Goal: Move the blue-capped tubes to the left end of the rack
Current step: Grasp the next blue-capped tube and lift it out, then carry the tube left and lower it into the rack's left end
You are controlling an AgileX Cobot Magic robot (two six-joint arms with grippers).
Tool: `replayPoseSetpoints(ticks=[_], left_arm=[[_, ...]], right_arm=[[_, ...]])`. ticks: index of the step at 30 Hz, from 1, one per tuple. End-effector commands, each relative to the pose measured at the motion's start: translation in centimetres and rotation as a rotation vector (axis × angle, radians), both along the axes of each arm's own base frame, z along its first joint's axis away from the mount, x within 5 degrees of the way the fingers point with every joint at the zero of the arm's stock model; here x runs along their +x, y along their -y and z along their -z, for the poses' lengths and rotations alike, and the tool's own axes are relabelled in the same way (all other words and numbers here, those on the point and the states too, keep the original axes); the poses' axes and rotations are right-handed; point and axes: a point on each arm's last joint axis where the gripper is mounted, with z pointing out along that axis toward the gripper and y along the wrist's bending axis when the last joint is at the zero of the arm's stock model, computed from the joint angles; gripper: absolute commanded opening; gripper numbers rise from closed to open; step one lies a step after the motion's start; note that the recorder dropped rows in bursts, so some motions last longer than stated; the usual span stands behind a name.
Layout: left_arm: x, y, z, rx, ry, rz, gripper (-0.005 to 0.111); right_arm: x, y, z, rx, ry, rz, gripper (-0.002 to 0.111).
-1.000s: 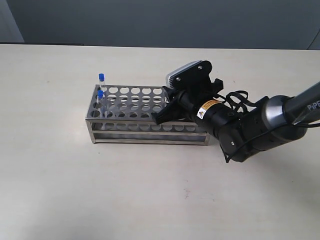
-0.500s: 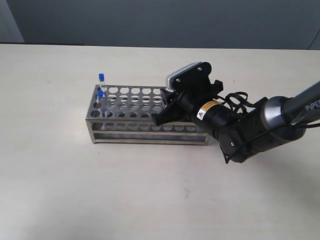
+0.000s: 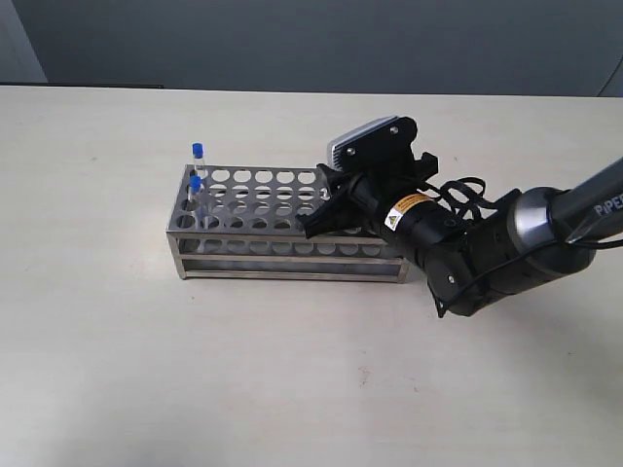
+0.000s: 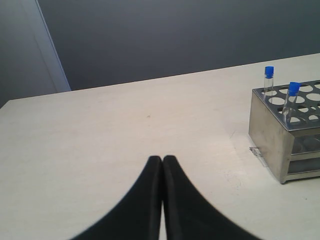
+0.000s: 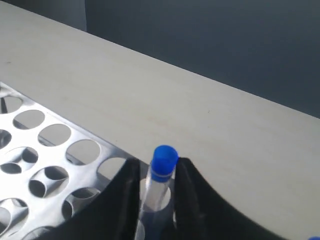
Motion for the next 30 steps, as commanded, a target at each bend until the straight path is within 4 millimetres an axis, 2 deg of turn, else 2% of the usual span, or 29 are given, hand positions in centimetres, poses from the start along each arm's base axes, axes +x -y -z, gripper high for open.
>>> replayPoseSetpoints(ticks=[1,4,14,25,30], left_arm=[[0.0,0.0,0.0,0.001,0.005,-0.001,0.000],[0.0,0.0,0.0,0.001,0.005,-0.001,0.000],[0.0,0.0,0.0,0.001,0.005,-0.001,0.000],[0.0,0.0,0.0,0.003,0.005,-0.001,0.000],[0.0,0.0,0.0,0.001,0.005,-0.001,0.000]], right_arm=[[0.2,0.1,0.0,0.000,-0.002,0.005,-0.001],[0.1,0.0,-0.5,0.011,0.026,-0.004,-0.001],[-0.3,-0.4,-4.2,0.043,0.132,-0.073,-0.001],[-0.9,-0.2,-6.9,0.039,0.137,-0.096,-0.001],[-1.6,-0.7,-8.1,0.056,0.166,-0.122,-0.001]])
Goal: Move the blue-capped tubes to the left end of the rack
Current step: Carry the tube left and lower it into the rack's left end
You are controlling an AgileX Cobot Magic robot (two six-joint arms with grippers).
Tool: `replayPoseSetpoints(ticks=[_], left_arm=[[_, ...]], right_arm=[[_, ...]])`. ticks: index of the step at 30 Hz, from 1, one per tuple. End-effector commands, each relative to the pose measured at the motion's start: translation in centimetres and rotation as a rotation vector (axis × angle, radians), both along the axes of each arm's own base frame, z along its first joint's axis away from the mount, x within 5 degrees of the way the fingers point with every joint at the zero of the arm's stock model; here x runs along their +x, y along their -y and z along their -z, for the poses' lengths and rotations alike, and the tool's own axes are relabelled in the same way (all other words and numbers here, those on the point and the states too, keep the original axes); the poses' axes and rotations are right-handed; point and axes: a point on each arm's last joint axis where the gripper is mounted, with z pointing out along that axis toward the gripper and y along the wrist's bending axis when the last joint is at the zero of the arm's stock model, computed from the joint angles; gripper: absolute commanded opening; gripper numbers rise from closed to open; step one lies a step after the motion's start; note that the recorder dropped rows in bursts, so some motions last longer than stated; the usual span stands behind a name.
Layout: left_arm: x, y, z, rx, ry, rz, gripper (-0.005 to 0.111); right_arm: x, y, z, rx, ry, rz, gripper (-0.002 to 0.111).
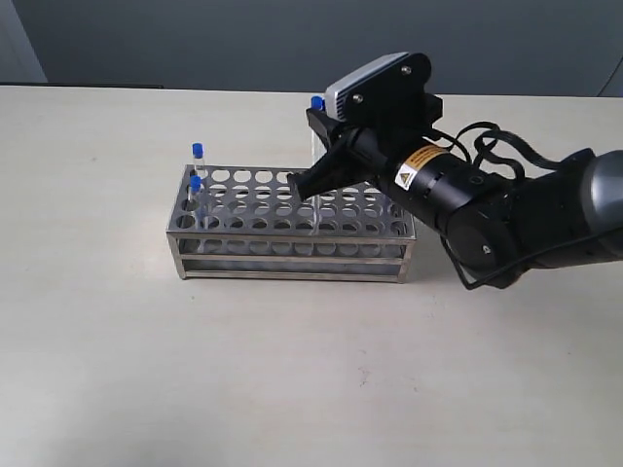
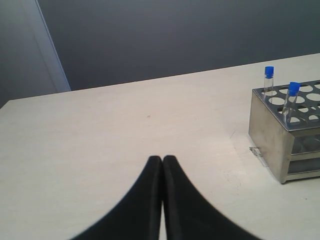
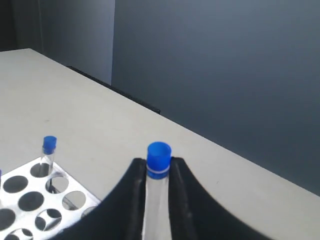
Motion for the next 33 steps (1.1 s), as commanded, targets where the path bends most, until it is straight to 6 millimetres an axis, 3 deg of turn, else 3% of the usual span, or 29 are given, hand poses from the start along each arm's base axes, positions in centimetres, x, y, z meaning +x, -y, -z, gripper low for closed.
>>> replayPoseSetpoints(ticks=[1,7,14,19,33], left_arm=[[0.0,0.0,0.0,0.001,0.005,-0.001,0.000],[0.0,0.0,0.0,0.001,0.005,-0.001,0.000],[0.0,0.0,0.0,0.001,0.005,-0.001,0.000],[0.0,0.0,0.0,0.001,0.005,-0.001,0.000],[0.0,0.0,0.0,0.001,0.005,-0.001,0.000]], right_arm=[[-0.6,-0.4,-1.4,0.014,0.034,-0.028,-0.001],[-1.6,-1.4,-2.2,0.021,0.045,-0.070,-0.001],[-3.8,-4.1,-3.2,0.047,0.038,-0.209,-0.001],[-3.3,-6.3,-4.5,0.082,0.012,-0.290,-0.001],[-0.5,-10.7,-0.7,0.014,-0.111,-0.356,-0.001]])
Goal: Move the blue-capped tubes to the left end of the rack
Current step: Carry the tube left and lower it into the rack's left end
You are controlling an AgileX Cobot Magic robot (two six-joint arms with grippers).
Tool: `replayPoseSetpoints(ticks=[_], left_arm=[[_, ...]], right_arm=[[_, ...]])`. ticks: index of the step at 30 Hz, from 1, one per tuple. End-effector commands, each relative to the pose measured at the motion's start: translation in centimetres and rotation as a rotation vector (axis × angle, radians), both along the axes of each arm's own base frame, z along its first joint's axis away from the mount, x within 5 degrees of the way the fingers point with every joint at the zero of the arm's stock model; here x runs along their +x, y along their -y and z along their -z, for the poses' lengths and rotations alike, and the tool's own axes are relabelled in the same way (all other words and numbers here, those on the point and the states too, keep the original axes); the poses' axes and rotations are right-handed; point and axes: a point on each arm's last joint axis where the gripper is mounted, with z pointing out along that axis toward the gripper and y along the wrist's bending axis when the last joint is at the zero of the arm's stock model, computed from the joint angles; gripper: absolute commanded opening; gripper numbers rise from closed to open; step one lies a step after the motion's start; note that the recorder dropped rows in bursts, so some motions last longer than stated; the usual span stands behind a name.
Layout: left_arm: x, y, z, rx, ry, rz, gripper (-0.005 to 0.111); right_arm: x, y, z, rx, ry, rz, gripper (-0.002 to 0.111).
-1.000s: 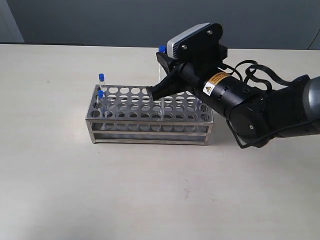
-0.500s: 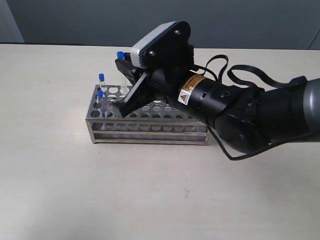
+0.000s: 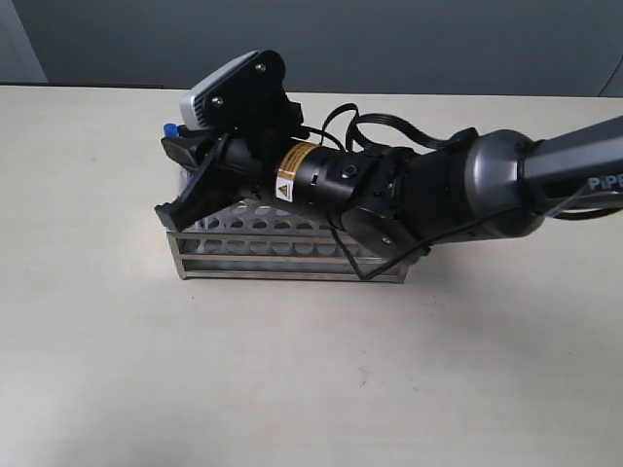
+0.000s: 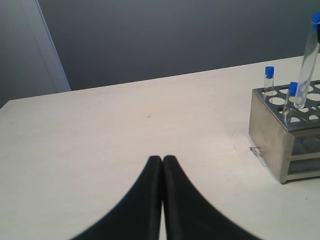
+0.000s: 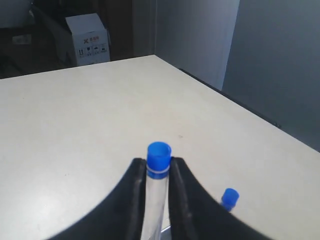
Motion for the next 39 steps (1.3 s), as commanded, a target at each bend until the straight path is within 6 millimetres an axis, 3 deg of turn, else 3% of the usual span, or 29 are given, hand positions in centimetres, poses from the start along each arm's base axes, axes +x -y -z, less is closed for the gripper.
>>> replayPoseSetpoints(ticks=[1,13,39], left_arm=[[0.0,0.0,0.0,0.001,0.005,-0.001,0.000],[0.0,0.0,0.0,0.001,0.005,-0.001,0.000],[0.0,0.0,0.0,0.001,0.005,-0.001,0.000]], right_arm=[[0.8,-0.9,0.5,-0.028,-0.006,-0.009,-0.001],[1.6,-1.1,3.4,-0.104,-0.070,0.010,-0.001],[2.2,-0.4,2.4,-0.095,-0.039,0.032,-0.001]])
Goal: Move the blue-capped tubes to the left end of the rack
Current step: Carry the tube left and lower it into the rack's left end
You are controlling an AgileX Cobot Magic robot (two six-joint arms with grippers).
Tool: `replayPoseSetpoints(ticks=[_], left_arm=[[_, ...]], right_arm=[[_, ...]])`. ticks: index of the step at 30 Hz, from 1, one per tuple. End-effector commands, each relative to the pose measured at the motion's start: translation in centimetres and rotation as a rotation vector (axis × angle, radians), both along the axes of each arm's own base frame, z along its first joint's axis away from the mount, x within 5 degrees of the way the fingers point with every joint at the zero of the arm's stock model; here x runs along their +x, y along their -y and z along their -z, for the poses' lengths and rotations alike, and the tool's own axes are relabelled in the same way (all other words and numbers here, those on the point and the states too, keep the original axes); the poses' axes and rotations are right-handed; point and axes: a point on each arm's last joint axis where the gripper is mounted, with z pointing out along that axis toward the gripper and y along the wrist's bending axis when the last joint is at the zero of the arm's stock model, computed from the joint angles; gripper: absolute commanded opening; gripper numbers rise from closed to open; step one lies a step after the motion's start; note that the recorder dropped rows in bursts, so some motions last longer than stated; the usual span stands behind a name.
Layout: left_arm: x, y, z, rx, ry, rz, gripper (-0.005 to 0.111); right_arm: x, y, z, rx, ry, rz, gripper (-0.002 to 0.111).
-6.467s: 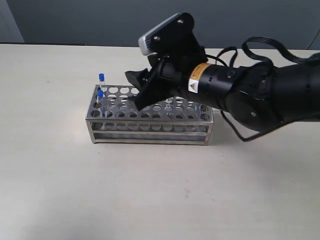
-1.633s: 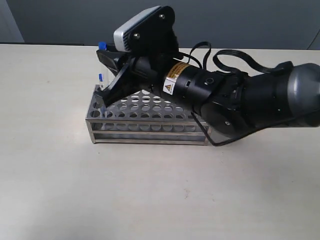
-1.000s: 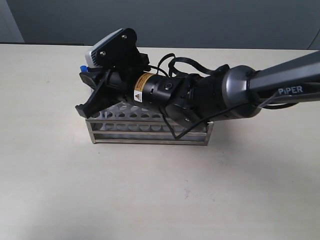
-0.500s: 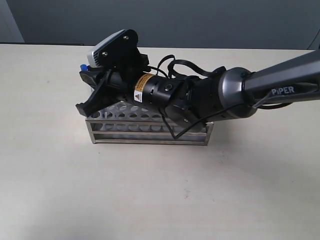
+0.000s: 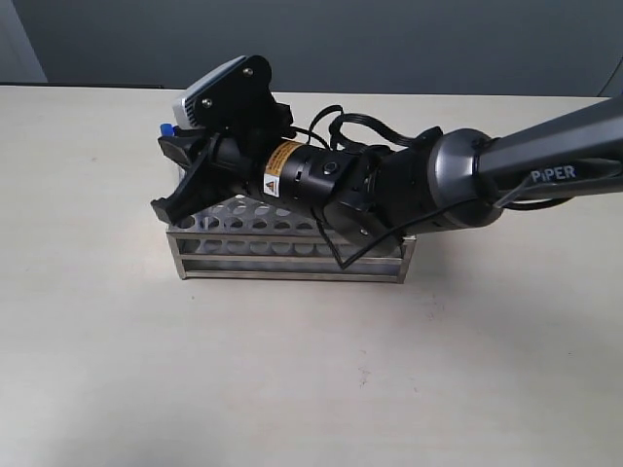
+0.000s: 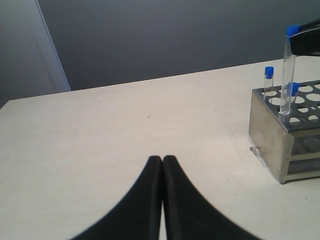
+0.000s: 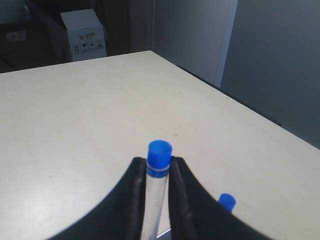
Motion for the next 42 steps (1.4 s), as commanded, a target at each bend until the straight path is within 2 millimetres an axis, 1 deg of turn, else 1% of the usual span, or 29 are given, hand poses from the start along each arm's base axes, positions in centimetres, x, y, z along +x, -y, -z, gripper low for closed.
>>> replayPoseSetpoints(ticks=[1,8,13,18,42], left_arm=[[0.0,0.0,0.0,0.001,0.005,-0.001,0.000],[0.0,0.0,0.0,0.001,0.005,-0.001,0.000],[0.0,0.0,0.0,0.001,0.005,-0.001,0.000],[0.0,0.0,0.0,0.001,0.005,-0.001,0.000],[0.0,0.0,0.0,0.001,0.005,-0.001,0.000]], right_arm=[[0.3,0.7,0.6,-0.074,-0.023,0.020,-0.001],[0.8,1.3,-0.3,-0.067,-0.002,0.037,-0.001],[0.8,1.4,-0.2,-0.081,-0.009,0.039,-0.001],[0.8,1.5,-1.0,-0.066,0.015,0.039,-0.001],[0.8,1.6,-0.6,-0.091,-0.001,0.042,-0.001]])
